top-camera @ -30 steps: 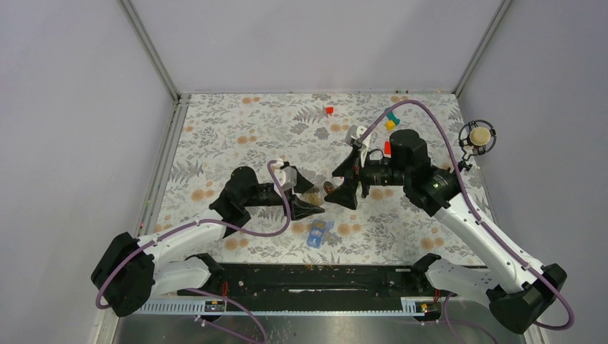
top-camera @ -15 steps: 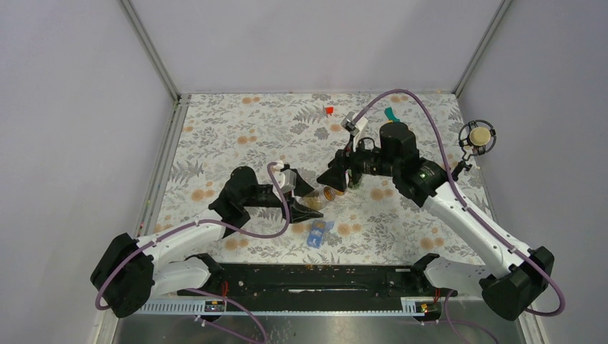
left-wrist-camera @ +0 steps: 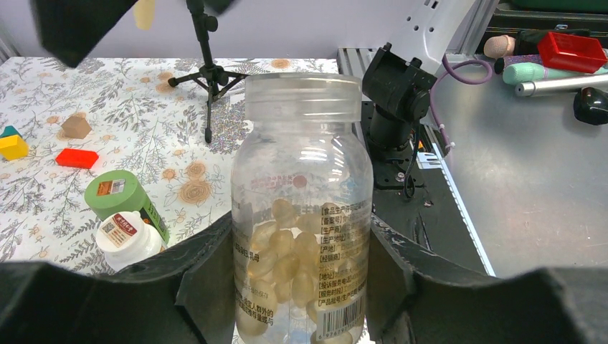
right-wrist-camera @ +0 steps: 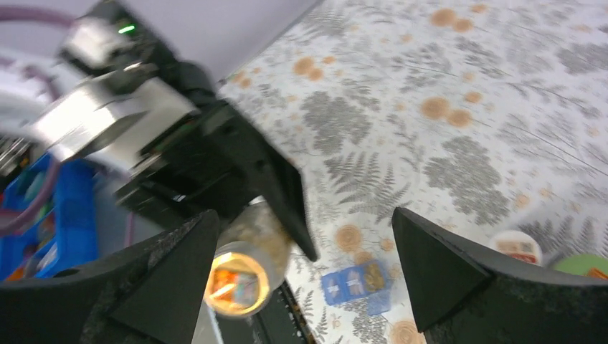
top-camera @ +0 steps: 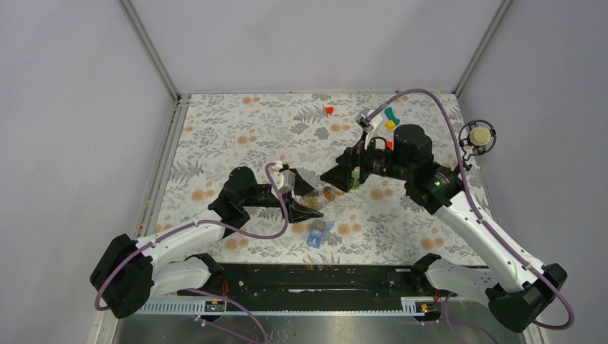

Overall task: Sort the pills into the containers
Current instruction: Screw the lid of the pill bottle onto the pill bottle.

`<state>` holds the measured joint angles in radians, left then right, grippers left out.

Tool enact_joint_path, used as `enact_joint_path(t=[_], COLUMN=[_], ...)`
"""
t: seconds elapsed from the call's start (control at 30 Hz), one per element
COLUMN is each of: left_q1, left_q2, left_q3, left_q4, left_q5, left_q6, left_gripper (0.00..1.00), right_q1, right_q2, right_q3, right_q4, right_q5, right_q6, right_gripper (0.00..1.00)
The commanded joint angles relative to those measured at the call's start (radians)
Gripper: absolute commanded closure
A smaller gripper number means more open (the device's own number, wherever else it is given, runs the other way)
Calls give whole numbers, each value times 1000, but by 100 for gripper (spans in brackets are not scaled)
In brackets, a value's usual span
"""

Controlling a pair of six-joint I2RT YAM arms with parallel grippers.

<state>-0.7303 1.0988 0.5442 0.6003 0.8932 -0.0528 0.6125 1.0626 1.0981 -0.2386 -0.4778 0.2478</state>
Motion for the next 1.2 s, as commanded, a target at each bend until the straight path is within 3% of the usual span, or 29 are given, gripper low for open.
enact_joint_path(t=[0.0, 0.07, 0.2, 0.47, 0.7, 0.83, 1.0, 1.17], left_q1=[-3, -2, -2, -2, -2, -2, -2, -2], left_q2=[-5, 0, 11, 9, -2, 2, 6, 12], left_q3=[41, 51, 59, 59, 45, 44, 42, 43], left_q4=[54, 44, 42, 43, 60, 64, 61, 55], left_q5=[19, 29, 40, 61, 66, 60, 46, 34], left_q6=[9, 10, 12, 11, 16, 16, 16, 15], left_gripper=[100, 100, 100, 100, 100, 100, 100, 100], right_q1=[-4, -3, -2, -3, -2, -3, -3, -5], right_q2=[-18, -21, -31, 48, 75, 89, 81, 2], right_q3=[28, 15, 8, 47, 69, 90, 97, 44], right_q4=[-37, -84, -127, -93, -77, -72, -63, 3], right_q5=[-334, -398, -364, -209, 81, 161, 102, -50], right_q6=[-115, -221, -313, -221, -102, -13, 17, -30], right_gripper=[2, 2, 2, 4, 6, 6, 4, 2])
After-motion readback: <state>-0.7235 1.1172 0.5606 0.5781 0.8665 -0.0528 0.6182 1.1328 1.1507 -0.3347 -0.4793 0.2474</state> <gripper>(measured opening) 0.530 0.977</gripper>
